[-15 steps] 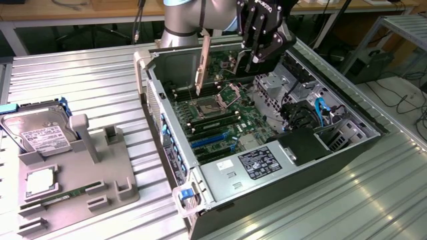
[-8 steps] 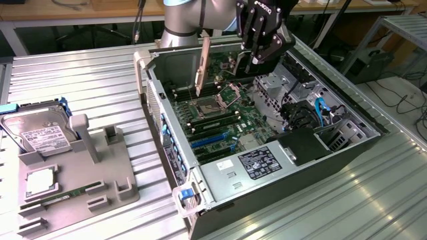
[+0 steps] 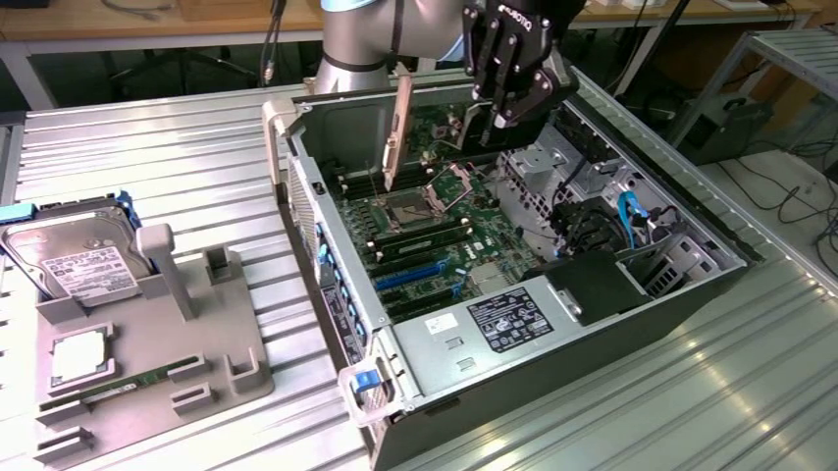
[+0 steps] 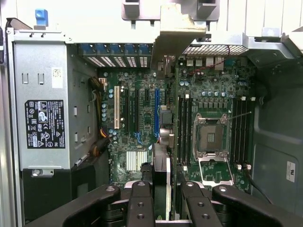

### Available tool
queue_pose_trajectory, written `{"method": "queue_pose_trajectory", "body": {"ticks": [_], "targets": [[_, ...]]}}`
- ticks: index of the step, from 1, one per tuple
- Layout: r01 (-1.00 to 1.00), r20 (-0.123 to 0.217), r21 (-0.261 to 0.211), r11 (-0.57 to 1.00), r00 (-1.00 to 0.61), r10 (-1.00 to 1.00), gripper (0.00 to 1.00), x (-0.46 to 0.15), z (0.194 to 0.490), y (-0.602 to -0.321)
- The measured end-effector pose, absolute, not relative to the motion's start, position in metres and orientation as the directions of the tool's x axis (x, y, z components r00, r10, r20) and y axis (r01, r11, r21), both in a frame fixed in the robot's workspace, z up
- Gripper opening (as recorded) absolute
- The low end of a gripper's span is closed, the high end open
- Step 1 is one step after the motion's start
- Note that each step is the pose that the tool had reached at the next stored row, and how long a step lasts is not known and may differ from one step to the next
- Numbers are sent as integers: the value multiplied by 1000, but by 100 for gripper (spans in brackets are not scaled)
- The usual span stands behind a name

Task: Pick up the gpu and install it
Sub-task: 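Insert the gpu into the slot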

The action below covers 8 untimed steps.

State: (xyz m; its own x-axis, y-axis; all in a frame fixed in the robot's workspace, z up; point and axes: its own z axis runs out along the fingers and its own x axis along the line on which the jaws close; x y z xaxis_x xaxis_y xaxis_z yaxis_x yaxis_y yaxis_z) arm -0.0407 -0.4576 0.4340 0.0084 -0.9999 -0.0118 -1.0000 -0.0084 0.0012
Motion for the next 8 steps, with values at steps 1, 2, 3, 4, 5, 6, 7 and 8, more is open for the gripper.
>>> {"method": "queue_pose_trajectory", "body": {"ticks": [1,2,3,4,5,6,7,8], "targets": [[-1000,-12,1,-9,9,-1000,27,-41,434,-458],[-1000,-12,1,-9,9,-1000,27,-41,433,-458],[-1000,-12,1,-9,9,-1000,27,-41,433,-458],[-1000,-12,1,-9,9,-1000,27,-41,433,-458],[-1000,-12,1,-10,10,-1000,27,-41,432,-458],[-1000,-12,1,-10,10,-1000,27,-41,432,-458],[-1000,-12,1,-10,10,-1000,27,-41,432,-458],[-1000,-12,1,-11,11,-1000,27,-41,431,-458]]}}
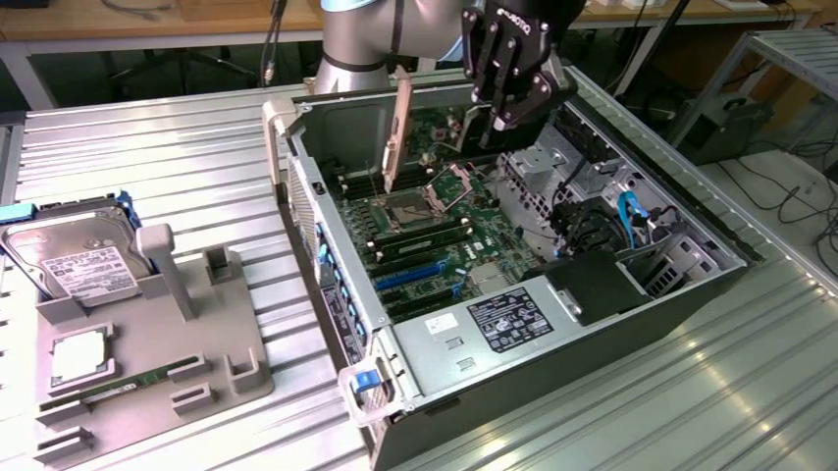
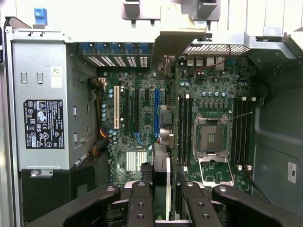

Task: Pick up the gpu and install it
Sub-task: 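Insert the gpu into the slot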

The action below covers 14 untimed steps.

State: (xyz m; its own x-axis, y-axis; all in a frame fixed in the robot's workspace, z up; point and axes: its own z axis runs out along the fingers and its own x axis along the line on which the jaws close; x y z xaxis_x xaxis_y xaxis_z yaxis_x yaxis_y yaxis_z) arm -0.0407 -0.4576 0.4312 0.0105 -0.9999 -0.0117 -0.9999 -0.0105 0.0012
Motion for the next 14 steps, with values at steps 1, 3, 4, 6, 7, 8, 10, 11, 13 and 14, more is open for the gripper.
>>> {"method": "queue_pose_trajectory", "body": {"ticks": [1,3,4,6,7,8,10,11,13,14], "targets": [[-1000,-12,1,-11,11,-1000,27,-41,431,-458],[-1000,-12,1,-12,11,-1000,27,-41,430,-458],[-1000,-12,1,-12,12,-1000,27,-41,430,-458],[-1000,-12,1,-12,12,-1000,27,-41,429,-458],[-1000,-12,1,-13,13,-1000,27,-41,429,-458],[-1000,-12,1,-13,13,-1000,27,-41,428,-458],[-1000,-12,1,-13,13,-1000,27,-41,427,-458],[-1000,-12,1,-14,14,-1000,27,-41,427,-458],[-1000,-12,1,-14,14,-1000,27,-41,426,-458],[-1000,-12,1,-14,14,-1000,27,-41,425,-458]]}}
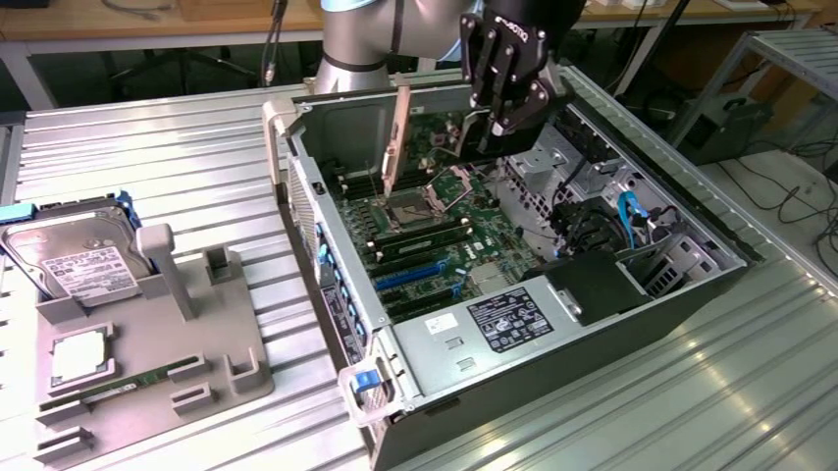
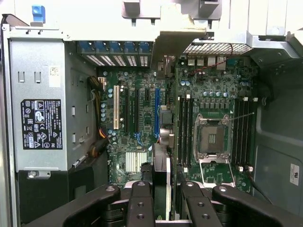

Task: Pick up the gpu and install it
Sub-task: 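Insert the gpu into the slot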

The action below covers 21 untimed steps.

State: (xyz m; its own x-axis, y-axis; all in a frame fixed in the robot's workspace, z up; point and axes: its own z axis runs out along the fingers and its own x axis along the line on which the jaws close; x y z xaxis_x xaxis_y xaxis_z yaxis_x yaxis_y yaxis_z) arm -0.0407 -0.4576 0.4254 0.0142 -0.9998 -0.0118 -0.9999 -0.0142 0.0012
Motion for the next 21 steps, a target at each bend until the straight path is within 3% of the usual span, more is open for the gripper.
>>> {"method": "queue_pose_trajectory", "body": {"ticks": [21], "targets": [[-1000,-12,1,-18,18,-1000,27,-41,416,-458]]}}
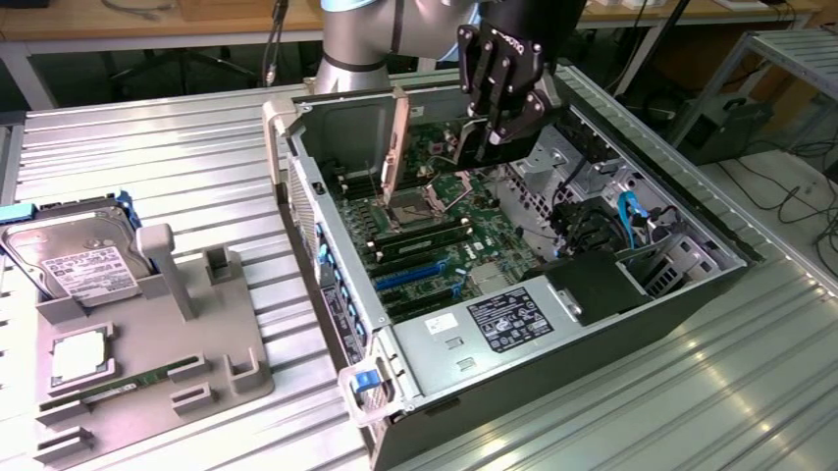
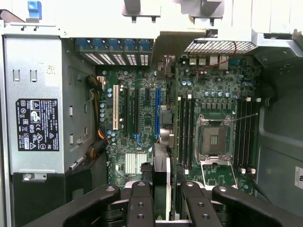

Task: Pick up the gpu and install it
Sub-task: 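Insert the gpu into the slot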

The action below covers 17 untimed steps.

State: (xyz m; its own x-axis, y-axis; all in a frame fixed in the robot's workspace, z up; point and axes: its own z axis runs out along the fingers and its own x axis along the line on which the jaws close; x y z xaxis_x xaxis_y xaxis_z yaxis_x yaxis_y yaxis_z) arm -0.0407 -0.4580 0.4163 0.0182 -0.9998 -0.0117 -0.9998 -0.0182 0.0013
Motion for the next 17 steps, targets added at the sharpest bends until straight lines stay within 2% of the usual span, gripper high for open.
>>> {"method": "queue_pose_trajectory", "body": {"ticks": [17], "targets": [[-1000,-12,1,-20,20,-1000,27,-41,410,-458]]}}
